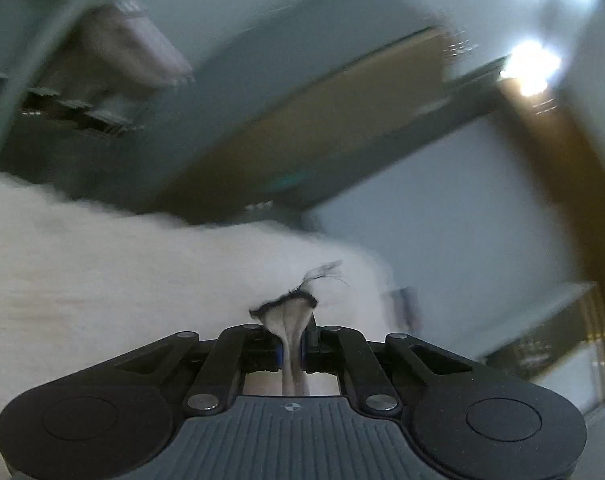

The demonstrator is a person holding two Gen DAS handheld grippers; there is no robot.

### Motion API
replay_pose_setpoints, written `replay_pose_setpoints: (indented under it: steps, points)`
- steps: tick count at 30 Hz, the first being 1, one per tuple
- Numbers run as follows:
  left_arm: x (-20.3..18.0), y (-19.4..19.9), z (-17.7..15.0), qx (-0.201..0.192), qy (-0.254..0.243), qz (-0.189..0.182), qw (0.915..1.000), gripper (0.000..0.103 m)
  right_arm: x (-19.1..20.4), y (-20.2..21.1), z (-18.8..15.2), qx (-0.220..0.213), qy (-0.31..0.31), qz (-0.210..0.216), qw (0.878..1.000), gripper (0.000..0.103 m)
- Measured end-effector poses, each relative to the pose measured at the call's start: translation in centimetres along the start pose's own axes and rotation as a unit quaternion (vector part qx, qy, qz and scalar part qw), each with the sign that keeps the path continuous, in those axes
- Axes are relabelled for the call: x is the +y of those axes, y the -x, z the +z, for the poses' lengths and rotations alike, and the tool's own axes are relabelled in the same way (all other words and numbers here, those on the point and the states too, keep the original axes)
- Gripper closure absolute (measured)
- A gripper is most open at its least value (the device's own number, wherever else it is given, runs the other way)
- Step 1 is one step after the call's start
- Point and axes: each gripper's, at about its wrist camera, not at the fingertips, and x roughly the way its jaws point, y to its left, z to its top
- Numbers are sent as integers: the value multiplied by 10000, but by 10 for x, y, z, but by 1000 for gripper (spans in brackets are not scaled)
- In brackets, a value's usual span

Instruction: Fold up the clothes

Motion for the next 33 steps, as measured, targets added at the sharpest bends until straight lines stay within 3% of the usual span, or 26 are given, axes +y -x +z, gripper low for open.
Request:
replay_pose_setpoints:
  steps: [2,4,5,9,11,13,16,18,20,22,23,24,25,27,30,31,33]
  points:
    - [-1,15,-8,-46,-463,58,9989,83,-3,2,1,-65,-87,-6,9999,50]
    - [-3,32,-14,31,-742,-118,9972,56,-4,2,2,-116,-128,2,9999,50]
    - [-13,59,-28,155,-1111,-396,9929,50,-4,1,3,-129,-129,4,9998,50]
    - [-40,144,-89,731,-2242,-1039,9662,17,1,2,3,-154,-6,55,9999,50]
    - [-45,190,-123,981,-2691,-1218,9503,17,3,5,3,-164,58,134,9998,50]
    - [-45,249,-177,1374,-3366,-1307,9223,17,5,9,3,-217,87,210,9995,50]
    - [-43,290,-249,1903,-4235,-1391,8747,17,7,17,3,-322,116,312,9989,50]
    - [-39,299,-282,2088,-4792,-1386,8412,17,9,24,3,-380,132,377,9985,49]
    - [-35,308,-318,2207,-5473,-1304,7967,17,10,29,2,-420,147,418,9981,49]
    - [-29,302,-346,2107,-5979,-1105,7655,19,11,36,1,-478,166,457,9977,48]
    - [-27,294,-354,2066,-6032,-1033,7634,23,11,39,1,-501,175,473,9975,47]
    - [-25,287,-362,2037,-6059,-974,7628,40,11,42,1,-525,184,488,9973,47]
    - [-22,279,-366,2099,-5973,-953,7682,68,11,44,1,-547,189,484,9971,47]
    - [-22,252,-368,2503,-5672,-884,7796,97,9,48,2,-613,178,454,9969,47]
    - [-25,243,-371,2428,-6101,-759,7504,96,5,53,4,-761,46,397,9963,47]
    - [-26,248,-374,2356,-6201,-710,7449,95,3,56,4,-824,-21,381,9959,47]
    - [-29,252,-372,2297,-6189,-663,7482,89,-1,61,5,-922,-167,355,9950,47]
